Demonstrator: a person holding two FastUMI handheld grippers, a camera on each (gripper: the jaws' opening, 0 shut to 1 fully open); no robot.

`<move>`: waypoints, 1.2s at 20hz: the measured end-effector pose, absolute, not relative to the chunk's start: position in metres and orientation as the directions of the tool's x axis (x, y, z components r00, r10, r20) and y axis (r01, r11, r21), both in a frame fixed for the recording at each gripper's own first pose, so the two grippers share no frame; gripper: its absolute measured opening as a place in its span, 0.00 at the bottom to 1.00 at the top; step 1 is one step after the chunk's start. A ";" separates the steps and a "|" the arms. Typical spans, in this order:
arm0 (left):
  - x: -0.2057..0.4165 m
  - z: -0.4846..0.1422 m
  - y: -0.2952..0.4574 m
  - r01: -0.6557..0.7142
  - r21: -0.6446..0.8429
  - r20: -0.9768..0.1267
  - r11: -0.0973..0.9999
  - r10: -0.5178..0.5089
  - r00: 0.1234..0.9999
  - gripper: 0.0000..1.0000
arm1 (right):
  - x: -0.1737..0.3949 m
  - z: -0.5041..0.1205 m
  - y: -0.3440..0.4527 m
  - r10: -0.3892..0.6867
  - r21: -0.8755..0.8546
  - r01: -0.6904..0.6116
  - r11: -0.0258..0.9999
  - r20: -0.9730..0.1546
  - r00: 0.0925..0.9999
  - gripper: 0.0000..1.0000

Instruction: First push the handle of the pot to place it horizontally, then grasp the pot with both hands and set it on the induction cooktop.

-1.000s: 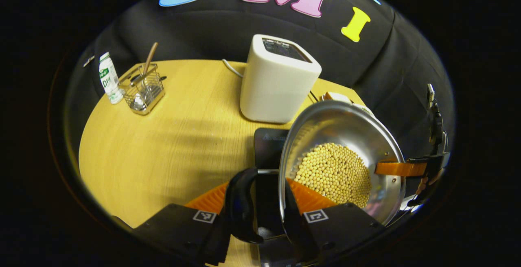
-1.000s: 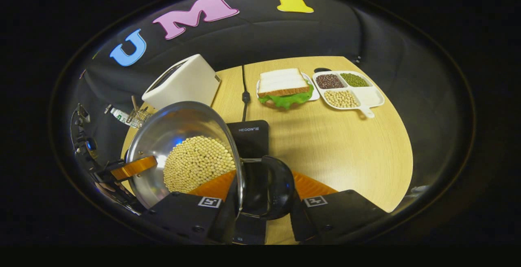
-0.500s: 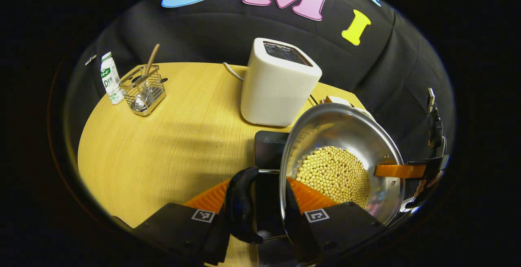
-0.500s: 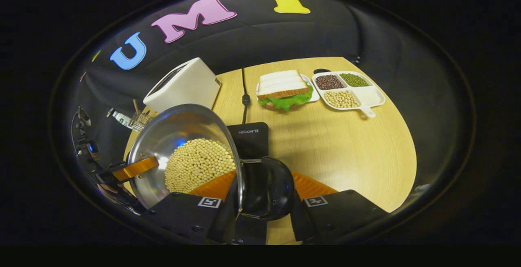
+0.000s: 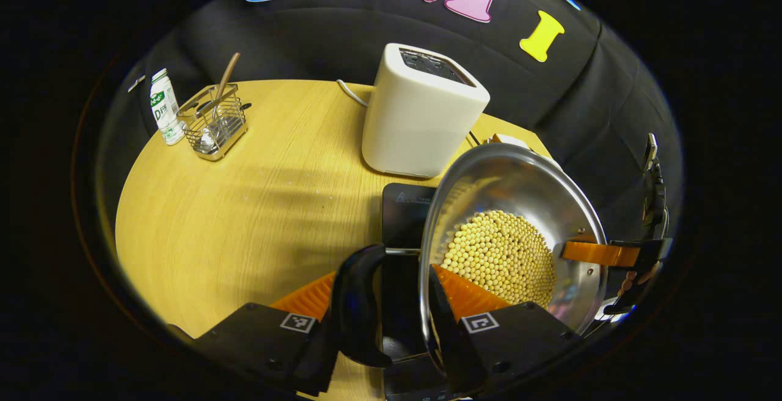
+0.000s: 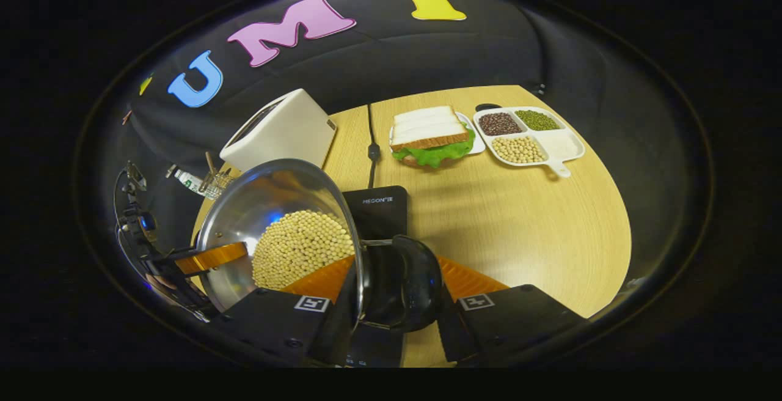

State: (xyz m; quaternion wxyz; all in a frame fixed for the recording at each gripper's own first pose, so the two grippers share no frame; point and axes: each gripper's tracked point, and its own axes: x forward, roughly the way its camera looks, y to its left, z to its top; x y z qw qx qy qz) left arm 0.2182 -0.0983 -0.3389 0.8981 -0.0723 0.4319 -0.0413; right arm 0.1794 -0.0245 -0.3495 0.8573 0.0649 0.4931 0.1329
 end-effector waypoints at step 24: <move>0.097 -0.070 -0.061 0.002 0.072 -0.247 0.997 0.016 0.969 0.95 | 0.072 -0.117 -0.025 0.131 0.003 -0.140 0.990 -0.370 0.920 0.99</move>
